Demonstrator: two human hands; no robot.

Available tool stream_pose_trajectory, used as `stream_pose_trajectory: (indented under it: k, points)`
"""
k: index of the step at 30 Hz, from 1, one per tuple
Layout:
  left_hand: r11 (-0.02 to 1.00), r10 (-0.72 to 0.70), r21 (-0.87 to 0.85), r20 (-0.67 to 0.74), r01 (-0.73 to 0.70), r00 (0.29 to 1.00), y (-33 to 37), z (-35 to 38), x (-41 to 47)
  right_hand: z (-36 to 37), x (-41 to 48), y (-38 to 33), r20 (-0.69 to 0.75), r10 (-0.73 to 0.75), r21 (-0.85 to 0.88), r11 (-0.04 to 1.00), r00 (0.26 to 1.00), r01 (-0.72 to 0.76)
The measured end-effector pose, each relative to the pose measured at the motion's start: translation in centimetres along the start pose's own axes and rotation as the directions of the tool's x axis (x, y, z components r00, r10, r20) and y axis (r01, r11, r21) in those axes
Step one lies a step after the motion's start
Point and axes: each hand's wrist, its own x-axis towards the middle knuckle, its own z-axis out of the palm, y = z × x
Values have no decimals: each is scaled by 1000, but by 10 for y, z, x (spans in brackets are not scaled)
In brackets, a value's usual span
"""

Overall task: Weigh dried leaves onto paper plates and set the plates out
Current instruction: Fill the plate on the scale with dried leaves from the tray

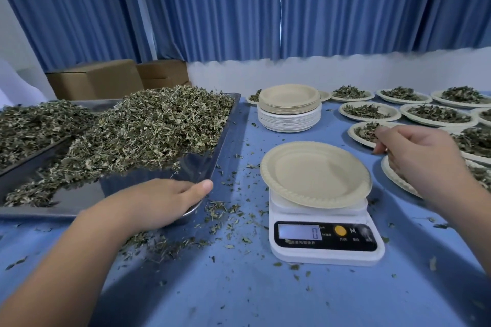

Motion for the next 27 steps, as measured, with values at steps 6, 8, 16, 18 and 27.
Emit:
stream_pose_trajectory:
  k: [6,8,16,18,27]
  points:
    - [996,-1,88,-80,8,997,8,6,-6,-1,-1,0,2,-9,-25,1000,1000,9]
    - [994,20,105,-125,-7,992,9,7,-6,-1,-1,1,-1,-7,-36,999,1000,7]
    - [1000,-28,1,-207,29,978,6,11,7,-1,-3,1,14,-16,-41,999,1000,17]
    - [997,-37,-77,-223,21,974,3,10,9,0,-3,2,12,-25,-40,999,1000,25]
    - [943,-65,-331,-285,-34,956,-1,2,9,2,1,7,5,-33,-57,998,999,33]
